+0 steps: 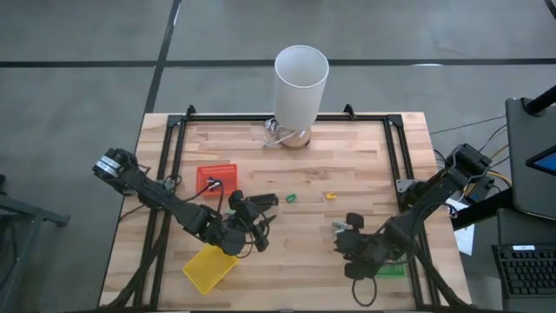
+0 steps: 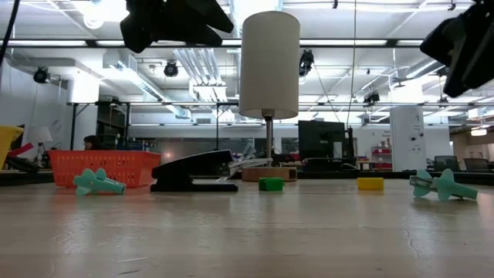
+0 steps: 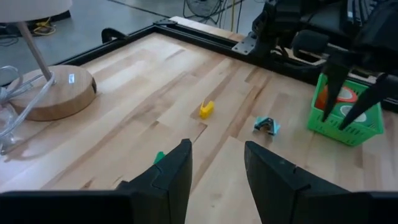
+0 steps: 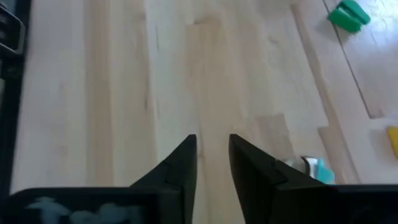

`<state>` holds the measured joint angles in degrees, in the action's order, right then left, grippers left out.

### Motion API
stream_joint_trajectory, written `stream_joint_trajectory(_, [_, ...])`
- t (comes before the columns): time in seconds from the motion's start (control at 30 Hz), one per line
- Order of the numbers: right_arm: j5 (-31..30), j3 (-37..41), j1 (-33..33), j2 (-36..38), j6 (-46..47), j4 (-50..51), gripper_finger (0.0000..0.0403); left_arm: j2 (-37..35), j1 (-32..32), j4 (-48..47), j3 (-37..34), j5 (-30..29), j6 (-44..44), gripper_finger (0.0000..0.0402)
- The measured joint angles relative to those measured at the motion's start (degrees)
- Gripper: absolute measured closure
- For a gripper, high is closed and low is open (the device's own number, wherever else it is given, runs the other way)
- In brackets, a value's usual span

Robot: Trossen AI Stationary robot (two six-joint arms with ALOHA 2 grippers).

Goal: Pick and place Stapler, Stapler remover, tape
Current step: Put the right blue staple remover into the orange bin

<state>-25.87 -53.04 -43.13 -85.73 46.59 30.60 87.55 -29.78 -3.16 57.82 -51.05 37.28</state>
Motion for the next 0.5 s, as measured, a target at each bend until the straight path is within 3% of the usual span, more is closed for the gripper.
stream_joint_trajectory(0.23, [0.7, 0.2, 3.2, -3.6, -1.8, 5.2, 0.0269, 0.0, 0.0, 1.1, 0.0, 0.1, -1.3, 0.0252])
stream_joint_trajectory(0.5, [4.8, 0.1, 6.1, -5.0, -2.2, 8.7, 0.0277, 0.1, 0.0, 1.1, 0.0, 0.2, -1.5, 0.0252])
